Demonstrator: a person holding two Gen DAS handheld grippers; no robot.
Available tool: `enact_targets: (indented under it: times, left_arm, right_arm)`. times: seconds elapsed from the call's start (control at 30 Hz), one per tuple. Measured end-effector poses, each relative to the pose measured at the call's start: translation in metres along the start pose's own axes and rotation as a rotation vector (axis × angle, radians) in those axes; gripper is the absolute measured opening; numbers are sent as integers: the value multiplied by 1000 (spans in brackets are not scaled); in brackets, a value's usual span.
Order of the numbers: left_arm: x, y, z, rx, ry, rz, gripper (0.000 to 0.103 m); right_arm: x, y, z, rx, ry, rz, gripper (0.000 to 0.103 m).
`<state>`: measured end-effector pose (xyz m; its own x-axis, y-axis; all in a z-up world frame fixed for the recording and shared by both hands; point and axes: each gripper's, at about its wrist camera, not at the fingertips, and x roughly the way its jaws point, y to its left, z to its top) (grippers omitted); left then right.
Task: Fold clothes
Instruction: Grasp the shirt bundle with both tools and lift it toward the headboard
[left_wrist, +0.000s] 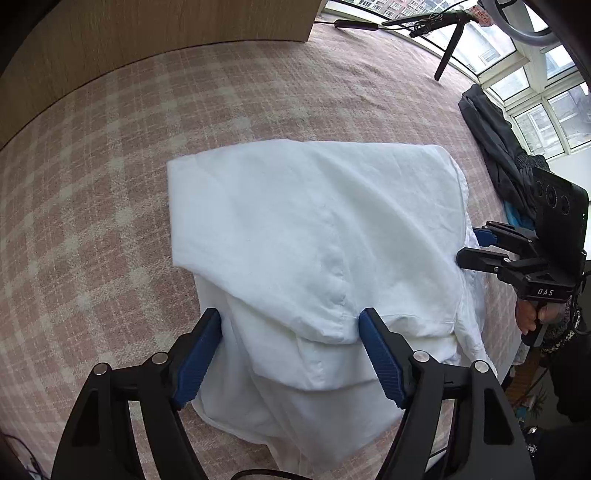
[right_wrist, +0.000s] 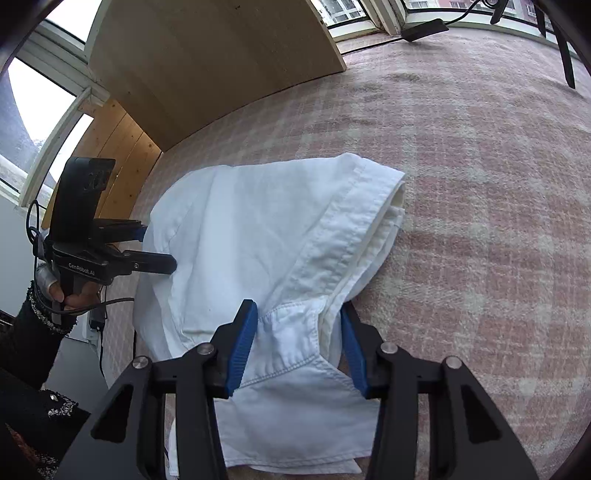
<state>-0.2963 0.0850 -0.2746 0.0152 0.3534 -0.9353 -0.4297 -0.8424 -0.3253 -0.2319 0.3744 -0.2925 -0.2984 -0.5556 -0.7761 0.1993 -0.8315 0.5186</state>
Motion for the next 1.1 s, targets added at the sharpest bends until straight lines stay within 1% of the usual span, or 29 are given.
enact_targets:
  times: [0.03,0.07,0.1,0.13,0.17,0.2,0.23,0.27,0.33,0.47,0.57,0.63,0.7,0.77,0.83,0.93,1.0,1.07,1.1]
  left_arm:
    - [-1,2,-1,-23,-14,-18,78]
    - [-2,5,-2,-50,-29,-40,84]
    - [-3,6,-3,-64,-42,-48,87]
    - [-4,6,-4,-72,-55,-50,88]
    - [-4,3,-5,-61,-66,-33,83]
    - [-3,-4,-6,-24,-75,8,76]
    - [-2,-7,-6,-6,-76,9,56]
    - [-1,-9,-6,-1,-73,-13,41]
    - [-1,-9,-6,-7,-73,-59,23]
    - [-10,-2,-12,-51,-112,-131,19]
    - [-31,4,-23,-63,-164,-164,18]
    - [-50,9,-32,-70,-210,-164,18]
    - [-73,18,-39,-79,-264,-149,18]
    - [-99,36,-48,-111,-323,-143,18]
    - [-127,61,-62,-134,-372,-108,18]
    - [-158,100,-76,-169,-419,-20,18]
    - [-171,132,-84,-210,-426,26,18]
    - [-175,161,-83,-232,-417,73,18]
    - [-174,175,-82,-243,-410,85,18]
  right_arm:
    - [0,0,0,8,2,-3,45]
    - [0,1,1,16,5,-7,45]
    - [0,3,2,19,6,-13,47]
    - [1,7,1,4,4,-29,47]
    - [2,11,1,-16,1,-48,42]
    - [4,14,1,-26,-2,-58,31]
    - [6,17,1,-33,-4,-65,26]
    - [7,17,1,-21,-8,-53,19]
    - [3,17,1,0,-32,-41,16]
    - [-11,24,2,26,-78,-21,13]
    - [-24,43,8,13,-112,-3,13]
    - [-31,61,16,-20,-130,8,13]
    - [-30,82,29,-49,-138,40,13]
    - [-27,104,44,-79,-146,78,13]
    - [-11,132,63,-119,-140,119,13]
    - [20,174,91,-181,-126,172,12]
    - [50,198,109,-218,-104,195,12]
    - [80,215,124,-223,-72,219,12]
    - [95,221,130,-223,-58,222,12]
